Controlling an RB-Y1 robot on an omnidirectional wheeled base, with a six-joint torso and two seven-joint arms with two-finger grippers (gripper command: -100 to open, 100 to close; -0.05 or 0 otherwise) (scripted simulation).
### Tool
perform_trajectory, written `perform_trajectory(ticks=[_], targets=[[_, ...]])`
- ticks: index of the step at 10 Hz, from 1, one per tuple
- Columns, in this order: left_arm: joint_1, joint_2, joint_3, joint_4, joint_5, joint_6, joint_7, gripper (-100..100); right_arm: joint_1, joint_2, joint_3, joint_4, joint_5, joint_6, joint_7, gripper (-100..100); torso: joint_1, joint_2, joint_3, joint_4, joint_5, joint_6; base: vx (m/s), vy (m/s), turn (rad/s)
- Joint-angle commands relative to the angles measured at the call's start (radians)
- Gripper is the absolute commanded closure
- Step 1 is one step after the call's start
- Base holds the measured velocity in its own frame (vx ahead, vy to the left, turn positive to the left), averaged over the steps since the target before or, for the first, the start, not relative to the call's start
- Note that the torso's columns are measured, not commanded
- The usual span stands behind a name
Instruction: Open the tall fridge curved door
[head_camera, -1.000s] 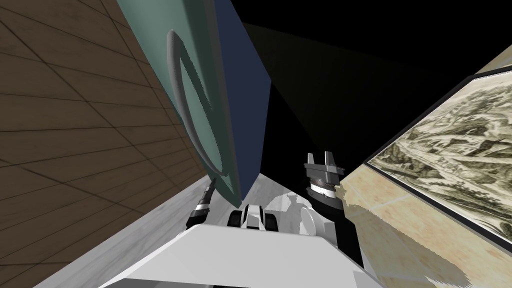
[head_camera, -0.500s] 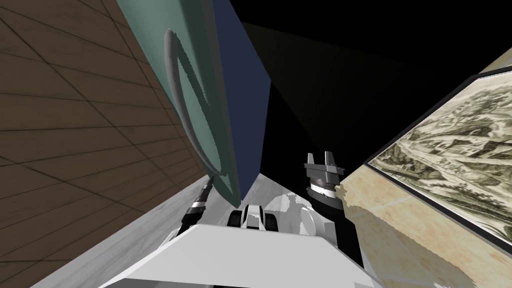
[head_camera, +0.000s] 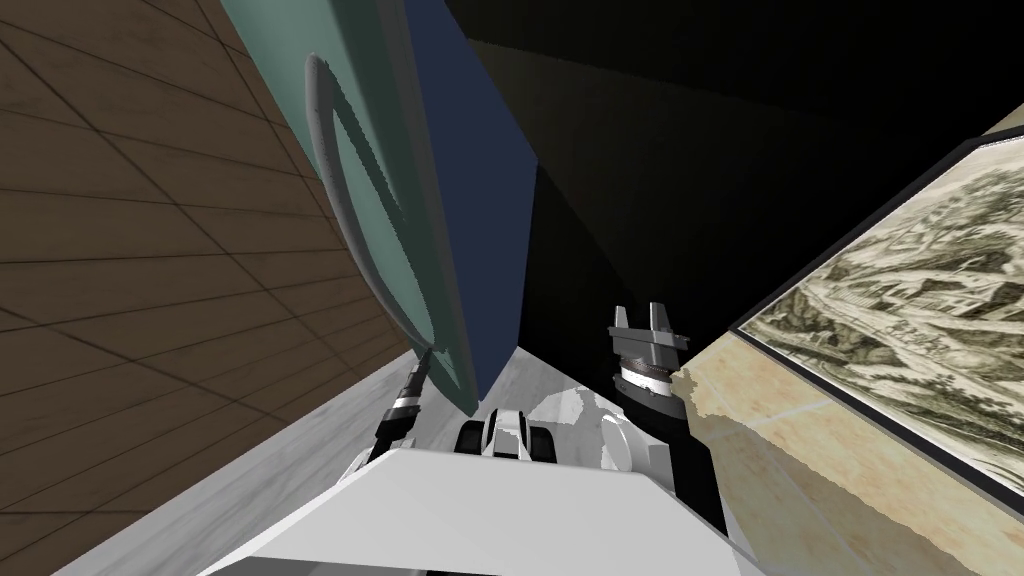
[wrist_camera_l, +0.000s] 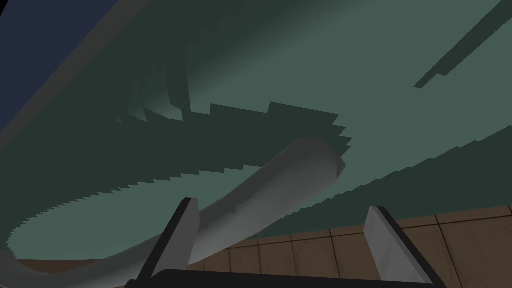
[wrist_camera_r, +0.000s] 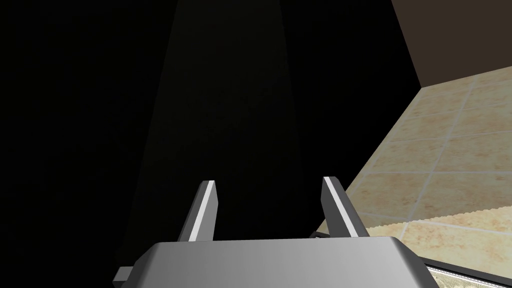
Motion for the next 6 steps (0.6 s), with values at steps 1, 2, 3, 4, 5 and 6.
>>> perform_trajectory(ticks=[1, 2, 3, 4, 5, 6], targets=[[-0.002, -0.066, 0.002, -0.009, 0.001, 0.005, 0.000, -100, 0.000, 0.000, 0.000, 0.000, 0.000, 0.000, 0.000, 0, 0.001, 0.000, 0.000, 0.000, 0.000, 0.000, 0.000, 0.000, 0.000], [-0.002, -0.090, 0.003, -0.011, 0.001, 0.005, 0.000, -100, 0.000, 0.000, 0.000, 0.000, 0.000, 0.000, 0.000, 0, 0.000, -0.001, 0.000, 0.000, 0.000, 0.000, 0.000, 0.000, 0.000], [-0.003, -0.105, 0.003, -0.012, 0.001, 0.005, 0.000, -100, 0.000, 0.000, 0.000, 0.000, 0.000, 0.000, 0.000, 0, -0.001, -0.001, -0.001, 0.000, 0.000, 0.000, 0.000, 0.000, 0.000], [-0.007, -0.092, 0.004, -0.006, 0.002, 0.005, 0.000, -100, 0.000, 0.000, 0.000, 0.000, 0.000, 0.000, 0.000, 0, -0.002, -0.001, -0.001, 0.000, -0.001, 0.000, 0.000, 0.000, 0.000], [-0.018, -0.087, 0.007, -0.022, 0.004, 0.033, 0.004, -100, 0.000, 0.000, 0.000, 0.000, 0.000, 0.000, 0.000, 0, -0.002, -0.001, -0.001, 0.000, -0.001, 0.000, 0.014, 0.001, 0.004], [-0.024, -0.084, 0.008, -0.030, 0.005, 0.047, 0.006, -100, 0.000, 0.000, 0.000, 0.000, 0.000, 0.000, 0.000, 0, -0.002, -0.002, -0.001, 0.000, -0.001, 0.000, 0.024, -0.007, 0.002]])
